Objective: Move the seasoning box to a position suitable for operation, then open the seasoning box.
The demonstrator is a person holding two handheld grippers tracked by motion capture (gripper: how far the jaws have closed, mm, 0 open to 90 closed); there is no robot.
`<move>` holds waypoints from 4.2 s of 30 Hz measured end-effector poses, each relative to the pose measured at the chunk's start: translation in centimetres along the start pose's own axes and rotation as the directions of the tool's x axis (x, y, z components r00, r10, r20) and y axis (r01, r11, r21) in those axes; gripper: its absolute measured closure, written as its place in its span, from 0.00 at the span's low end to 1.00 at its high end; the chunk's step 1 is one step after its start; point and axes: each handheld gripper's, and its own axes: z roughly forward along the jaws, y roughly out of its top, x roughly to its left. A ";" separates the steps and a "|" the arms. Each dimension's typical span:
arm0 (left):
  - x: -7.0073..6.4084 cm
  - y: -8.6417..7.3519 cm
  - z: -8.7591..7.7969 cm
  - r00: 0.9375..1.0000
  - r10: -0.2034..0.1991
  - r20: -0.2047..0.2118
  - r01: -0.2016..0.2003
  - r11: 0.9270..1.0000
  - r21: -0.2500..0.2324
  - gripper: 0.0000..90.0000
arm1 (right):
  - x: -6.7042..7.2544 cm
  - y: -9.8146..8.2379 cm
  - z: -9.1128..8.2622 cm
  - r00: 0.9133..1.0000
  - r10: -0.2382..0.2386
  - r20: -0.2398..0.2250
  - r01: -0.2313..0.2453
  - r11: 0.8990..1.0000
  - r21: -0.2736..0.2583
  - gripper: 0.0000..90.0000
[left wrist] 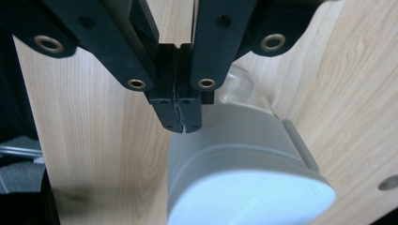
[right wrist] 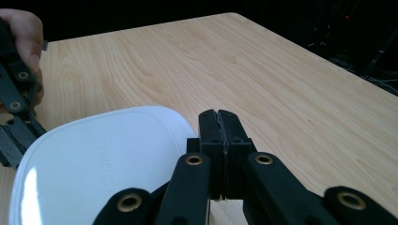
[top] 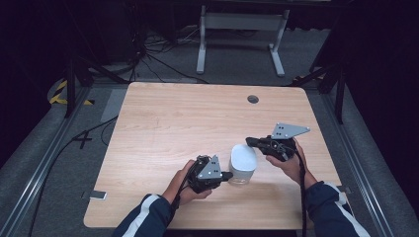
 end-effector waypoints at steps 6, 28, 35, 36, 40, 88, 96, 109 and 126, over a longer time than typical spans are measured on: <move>-0.1 0.4 0.2 1.000 -0.003 0.007 0.003 1.000 -0.005 1.00 | 0.0 -0.2 0.3 1.000 -0.020 0.022 0.020 1.000 0.019 1.00; 0.2 0.6 -0.7 1.000 -0.015 0.005 0.015 0.999 -0.051 1.00 | 0.7 0.9 0.9 0.999 -0.033 -0.039 0.034 0.999 0.018 1.00; 0.2 0.7 -0.6 1.000 -0.018 -0.016 0.017 0.998 -0.054 1.00 | 0.2 0.7 1.1 0.999 -0.013 -0.031 0.014 0.999 0.032 1.00; 0.3 1.0 -0.7 1.000 -0.026 -0.016 0.025 0.997 -0.068 1.00 | 0.2 0.8 1.1 0.999 -0.013 -0.029 0.014 0.999 0.034 1.00; 0.5 1.2 -0.7 0.999 -0.036 -0.024 0.034 0.996 -0.085 1.00 | 0.1 0.7 1.2 1.000 -0.004 -0.028 0.005 1.000 0.031 1.00; 4.9 4.0 -3.5 0.989 -0.030 -0.143 0.020 0.997 -0.068 0.88 | 0.6 -4.0 -7.1 0.993 -0.043 0.114 0.030 0.993 0.116 0.95; 3.0 -1.7 -7.2 0.975 0.022 -0.223 -0.002 0.996 0.089 0.76 | 1.6 -6.0 -9.5 0.988 -0.065 0.140 0.043 0.986 0.160 0.80; 2.1 -11.8 -11.6 0.937 -0.153 -0.313 0.219 0.958 0.187 0.39 | 1.6 -12.5 -13.7 0.973 0.018 0.232 -0.081 0.961 0.265 0.45; 3.1 -15.5 -11.8 0.875 -0.341 -0.343 0.409 0.900 0.150 0.19 | 0.7 -16.9 -14.5 0.934 0.193 0.302 -0.266 0.937 0.224 0.33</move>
